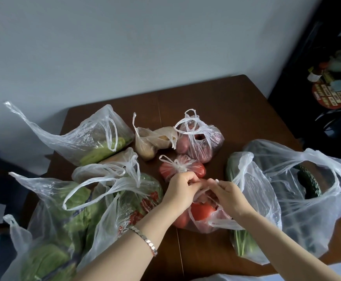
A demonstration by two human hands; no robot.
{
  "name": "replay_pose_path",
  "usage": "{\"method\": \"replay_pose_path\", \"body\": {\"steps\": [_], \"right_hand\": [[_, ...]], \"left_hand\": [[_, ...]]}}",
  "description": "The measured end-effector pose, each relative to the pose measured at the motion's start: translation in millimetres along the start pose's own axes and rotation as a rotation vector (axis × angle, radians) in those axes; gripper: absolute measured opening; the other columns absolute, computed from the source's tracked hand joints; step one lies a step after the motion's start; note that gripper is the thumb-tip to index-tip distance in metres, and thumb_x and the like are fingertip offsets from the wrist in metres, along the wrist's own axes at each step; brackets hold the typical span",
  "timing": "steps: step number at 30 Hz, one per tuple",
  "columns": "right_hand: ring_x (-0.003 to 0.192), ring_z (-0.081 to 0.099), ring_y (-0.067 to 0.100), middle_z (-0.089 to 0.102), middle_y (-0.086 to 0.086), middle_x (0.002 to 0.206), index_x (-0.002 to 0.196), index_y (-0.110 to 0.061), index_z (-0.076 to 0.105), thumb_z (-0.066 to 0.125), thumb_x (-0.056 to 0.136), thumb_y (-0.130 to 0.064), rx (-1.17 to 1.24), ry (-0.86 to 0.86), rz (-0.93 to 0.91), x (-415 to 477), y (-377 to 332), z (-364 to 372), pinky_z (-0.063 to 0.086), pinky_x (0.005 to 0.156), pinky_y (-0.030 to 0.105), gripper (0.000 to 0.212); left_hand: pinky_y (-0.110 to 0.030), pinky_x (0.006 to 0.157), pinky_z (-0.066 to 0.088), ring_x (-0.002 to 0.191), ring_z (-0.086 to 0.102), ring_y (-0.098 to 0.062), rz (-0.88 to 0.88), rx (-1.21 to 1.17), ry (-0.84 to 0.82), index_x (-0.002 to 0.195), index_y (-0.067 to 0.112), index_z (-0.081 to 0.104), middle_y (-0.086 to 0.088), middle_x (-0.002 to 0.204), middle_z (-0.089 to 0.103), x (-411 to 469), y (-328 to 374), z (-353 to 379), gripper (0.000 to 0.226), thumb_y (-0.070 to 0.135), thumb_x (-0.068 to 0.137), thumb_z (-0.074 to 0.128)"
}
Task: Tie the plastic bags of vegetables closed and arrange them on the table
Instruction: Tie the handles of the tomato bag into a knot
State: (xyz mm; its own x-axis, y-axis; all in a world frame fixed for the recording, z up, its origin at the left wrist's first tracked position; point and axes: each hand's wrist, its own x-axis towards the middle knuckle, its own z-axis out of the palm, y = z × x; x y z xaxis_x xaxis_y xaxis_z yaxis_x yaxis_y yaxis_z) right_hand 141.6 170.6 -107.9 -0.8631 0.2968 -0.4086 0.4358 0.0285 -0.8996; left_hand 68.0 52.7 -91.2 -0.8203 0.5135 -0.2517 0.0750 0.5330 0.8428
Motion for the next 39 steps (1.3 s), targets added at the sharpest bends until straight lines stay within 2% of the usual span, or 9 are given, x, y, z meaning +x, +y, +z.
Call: {"method": "replay_pose_path", "body": {"steps": [4, 8, 13, 18, 21, 26, 32, 35, 39], "right_hand": [[0.053, 0.051, 0.022, 0.057, 0.014, 0.060, 0.071, 0.007, 0.060, 0.049, 0.092, -0.031, 0.060, 0.058, 0.063, 5.0, 1.7, -0.7, 0.041, 0.053, 0.033, 0.045], [0.041, 0.042, 0.013, 0.051, 0.008, 0.051, 0.075, 0.012, 0.061, 0.054, 0.092, -0.023, 0.102, 0.176, 0.096, 12.9, 2.8, -2.5, 0.036, 0.044, 0.025, 0.040], [0.054, 0.056, 0.011, 0.064, -0.003, 0.062, 0.077, -0.018, 0.069, 0.072, 0.076, -0.021, -0.223, 0.185, -0.011, 13.8, 0.3, -0.4, 0.046, 0.052, 0.021, 0.004], [0.061, 0.059, -0.013, 0.063, -0.019, 0.070, 0.089, -0.025, 0.067, 0.058, 0.085, -0.003, -0.209, 0.004, -0.153, 3.1, -5.4, -2.9, 0.043, 0.055, 0.004, 0.024], [0.070, 0.067, -0.001, 0.073, -0.008, 0.078, 0.093, -0.020, 0.069, 0.060, 0.082, 0.005, 0.004, -0.062, -0.164, -3.3, -5.5, -8.2, 0.050, 0.063, 0.013, 0.029], [0.082, 0.071, 0.013, 0.075, -0.007, 0.080, 0.082, -0.028, 0.074, 0.064, 0.076, 0.011, 0.058, -0.093, -0.237, -5.6, 2.2, -10.1, 0.055, 0.075, 0.018, 0.040], [0.069, 0.068, 0.000, 0.071, -0.016, 0.064, 0.074, -0.030, 0.070, 0.062, 0.081, 0.003, -0.007, 0.053, -0.270, -4.9, 0.9, -3.4, 0.049, 0.064, 0.008, 0.035], [0.077, 0.064, -0.003, 0.071, -0.013, 0.080, 0.085, -0.022, 0.070, 0.057, 0.088, -0.010, -0.128, 0.153, -0.322, -4.1, -2.8, 0.6, 0.047, 0.067, 0.006, 0.018], [0.060, 0.056, 0.006, 0.066, -0.007, 0.072, 0.062, -0.025, 0.063, 0.042, 0.097, -0.019, 0.371, 0.171, -0.080, 0.7, 14.7, 8.6, 0.044, 0.059, 0.015, 0.041]], "left_hand": [[-0.005, 0.061, 0.040, 0.072, 0.058, -0.005, 0.046, 0.057, -0.026, 0.079, 0.017, 0.062, 0.004, 0.079, 0.063, 2.1, -9.4, 1.7, 0.012, 0.024, 0.089, 0.060], [-0.003, 0.066, 0.039, 0.074, 0.052, 0.002, 0.122, 0.048, -0.028, 0.077, 0.023, 0.050, 0.014, 0.075, 0.053, -3.8, -9.7, 5.4, 0.016, 0.019, 0.093, 0.051], [0.002, 0.067, 0.037, 0.072, 0.050, 0.007, 0.222, 0.094, 0.019, 0.080, 0.021, 0.046, 0.018, 0.075, 0.047, -9.0, -10.1, 10.7, 0.016, 0.014, 0.094, 0.049], [0.001, 0.066, 0.038, 0.070, 0.051, 0.005, 0.236, 0.068, 0.070, 0.082, 0.019, 0.049, 0.017, 0.075, 0.049, -4.7, -12.0, 8.6, 0.013, 0.012, 0.093, 0.051], [0.000, 0.067, 0.037, 0.073, 0.050, 0.003, 0.169, 0.024, 0.105, 0.080, 0.018, 0.050, 0.012, 0.077, 0.052, 0.6, -15.0, 7.0, 0.013, 0.012, 0.091, 0.054], [-0.008, 0.063, 0.037, 0.072, 0.051, -0.006, -0.037, -0.076, 0.084, 0.075, 0.021, 0.052, 0.010, 0.074, 0.054, 4.5, -16.4, 12.0, 0.016, 0.016, 0.090, 0.056], [-0.018, 0.065, 0.042, 0.077, 0.054, -0.014, -0.190, -0.158, 0.059, 0.072, 0.022, 0.054, 0.002, 0.078, 0.057, 4.0, -16.2, 12.2, 0.019, 0.020, 0.090, 0.056], [-0.019, 0.059, 0.046, 0.071, 0.057, -0.014, -0.376, -0.439, 0.084, 0.072, 0.017, 0.055, -0.003, 0.077, 0.060, 6.0, -10.1, 10.8, 0.024, 0.016, 0.095, 0.048], [-0.026, 0.043, 0.054, 0.049, 0.063, -0.020, -0.619, -1.117, 0.156, 0.075, 0.004, 0.049, -0.013, 0.063, 0.060, 9.6, -7.2, 14.3, 0.028, 0.003, 0.098, 0.034]]}}
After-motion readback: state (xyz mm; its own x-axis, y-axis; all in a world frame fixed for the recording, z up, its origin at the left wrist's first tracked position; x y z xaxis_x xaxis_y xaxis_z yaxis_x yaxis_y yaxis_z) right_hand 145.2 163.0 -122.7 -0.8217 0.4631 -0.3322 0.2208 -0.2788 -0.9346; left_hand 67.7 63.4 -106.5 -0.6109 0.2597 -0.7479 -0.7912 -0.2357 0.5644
